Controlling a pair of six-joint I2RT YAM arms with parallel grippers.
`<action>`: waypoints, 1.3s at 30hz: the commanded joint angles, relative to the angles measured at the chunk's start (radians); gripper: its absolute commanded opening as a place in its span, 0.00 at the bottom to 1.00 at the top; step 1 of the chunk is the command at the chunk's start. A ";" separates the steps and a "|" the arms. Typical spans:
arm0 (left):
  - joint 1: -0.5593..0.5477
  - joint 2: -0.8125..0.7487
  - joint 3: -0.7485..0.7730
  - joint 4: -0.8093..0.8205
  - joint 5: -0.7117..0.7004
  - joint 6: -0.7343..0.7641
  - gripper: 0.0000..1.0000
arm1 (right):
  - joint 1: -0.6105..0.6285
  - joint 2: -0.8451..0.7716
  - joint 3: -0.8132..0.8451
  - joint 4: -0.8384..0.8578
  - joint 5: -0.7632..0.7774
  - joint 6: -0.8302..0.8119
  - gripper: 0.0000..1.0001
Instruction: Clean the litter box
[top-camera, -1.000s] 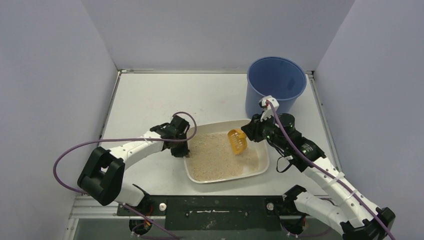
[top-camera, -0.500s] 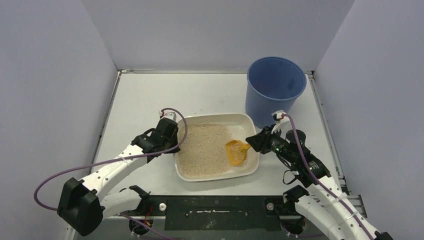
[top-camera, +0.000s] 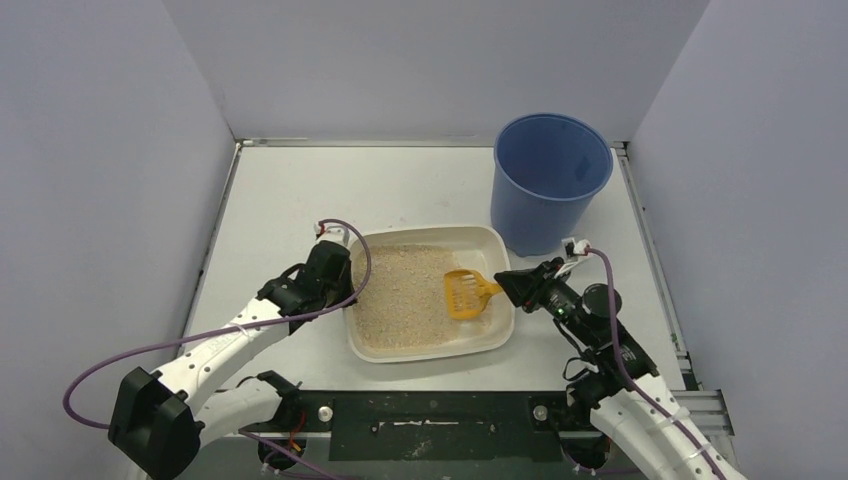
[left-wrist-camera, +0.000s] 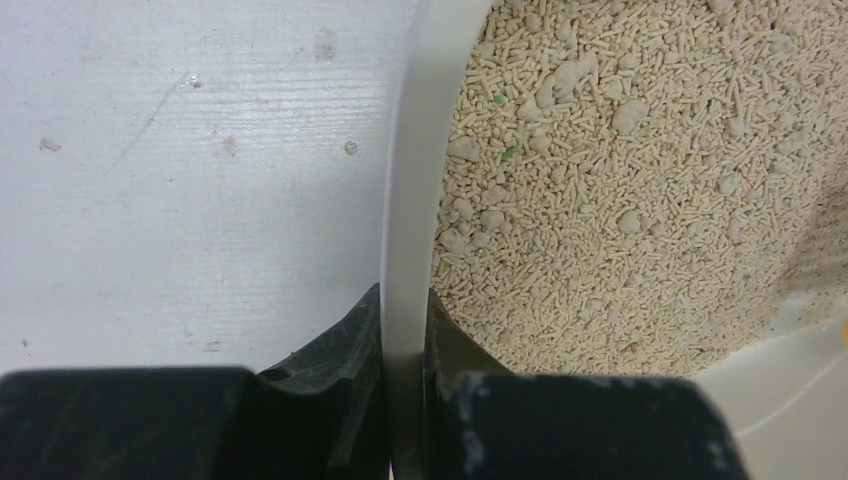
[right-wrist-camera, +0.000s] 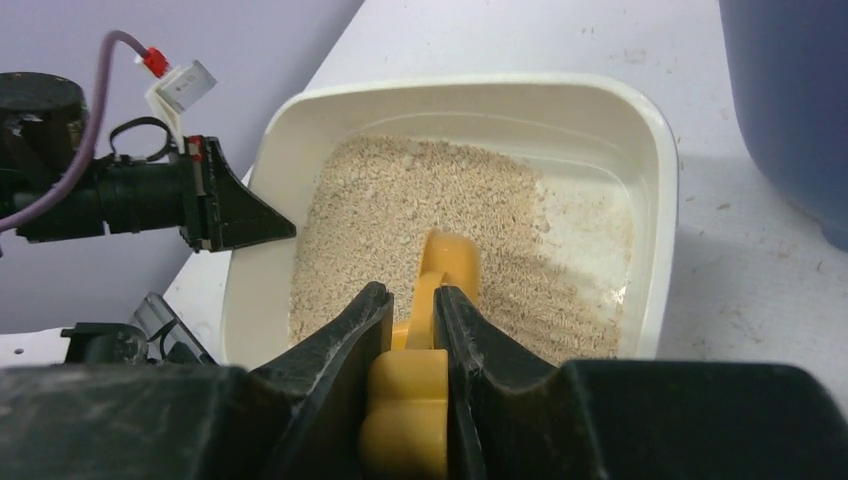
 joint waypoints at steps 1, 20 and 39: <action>-0.005 -0.001 0.052 0.151 0.001 0.016 0.00 | -0.007 0.064 -0.126 0.303 -0.015 0.105 0.00; -0.018 0.042 0.204 0.079 0.147 0.005 0.00 | 0.194 0.725 -0.389 1.393 0.156 0.417 0.00; -0.042 0.098 0.231 -0.019 0.184 -0.128 0.00 | 0.368 1.273 -0.225 1.861 0.281 0.631 0.00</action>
